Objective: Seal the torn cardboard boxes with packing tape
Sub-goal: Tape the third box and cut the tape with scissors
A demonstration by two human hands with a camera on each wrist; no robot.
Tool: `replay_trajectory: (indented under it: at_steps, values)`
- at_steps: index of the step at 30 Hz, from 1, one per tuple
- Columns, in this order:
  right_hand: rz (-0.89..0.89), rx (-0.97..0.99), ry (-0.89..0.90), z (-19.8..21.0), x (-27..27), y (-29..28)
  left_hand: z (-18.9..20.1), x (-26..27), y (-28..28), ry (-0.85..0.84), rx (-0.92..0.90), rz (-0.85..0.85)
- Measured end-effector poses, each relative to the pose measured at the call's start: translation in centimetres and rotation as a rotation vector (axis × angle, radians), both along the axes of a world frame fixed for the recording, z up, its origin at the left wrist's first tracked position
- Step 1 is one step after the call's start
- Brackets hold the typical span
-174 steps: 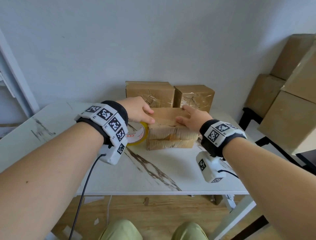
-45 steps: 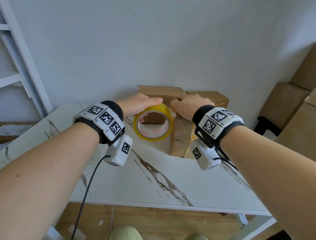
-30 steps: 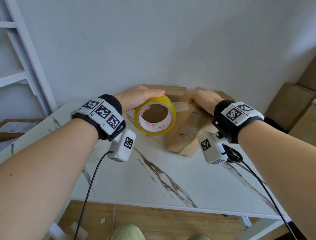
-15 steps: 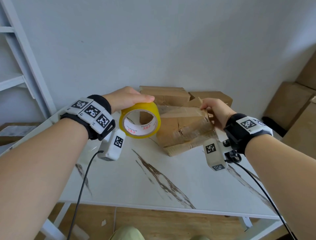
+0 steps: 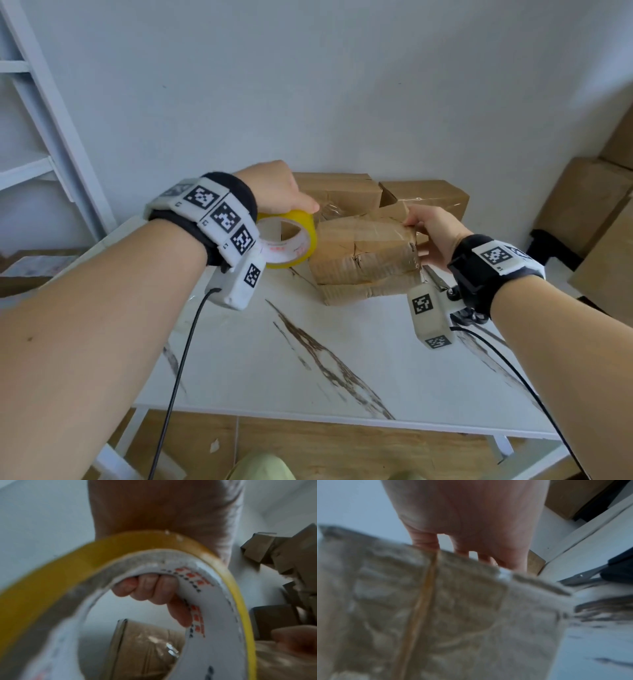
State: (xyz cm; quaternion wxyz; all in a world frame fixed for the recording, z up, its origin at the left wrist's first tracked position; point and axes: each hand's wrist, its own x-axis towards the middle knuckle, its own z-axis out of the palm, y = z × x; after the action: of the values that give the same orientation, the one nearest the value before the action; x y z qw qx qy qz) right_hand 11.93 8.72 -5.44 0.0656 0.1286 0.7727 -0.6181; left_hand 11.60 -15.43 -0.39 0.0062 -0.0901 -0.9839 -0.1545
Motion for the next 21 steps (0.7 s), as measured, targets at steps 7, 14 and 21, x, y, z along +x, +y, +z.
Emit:
replay_trajectory:
  at_steps: [7,14,21]
  values:
    - [0.009,-0.07,-0.039,-0.9,-0.3,0.6,-3.0,-0.6,-0.6,-0.127,-0.03,-0.018]
    - [0.009,-0.134,-0.052,-2.4,-0.3,1.4,-4.2,-1.5,0.2,-0.16,-0.032,-0.033]
    - [0.017,-0.171,-0.051,-2.8,-1.5,1.5,-3.3,-1.9,0.2,-0.088,-0.085,-0.048]
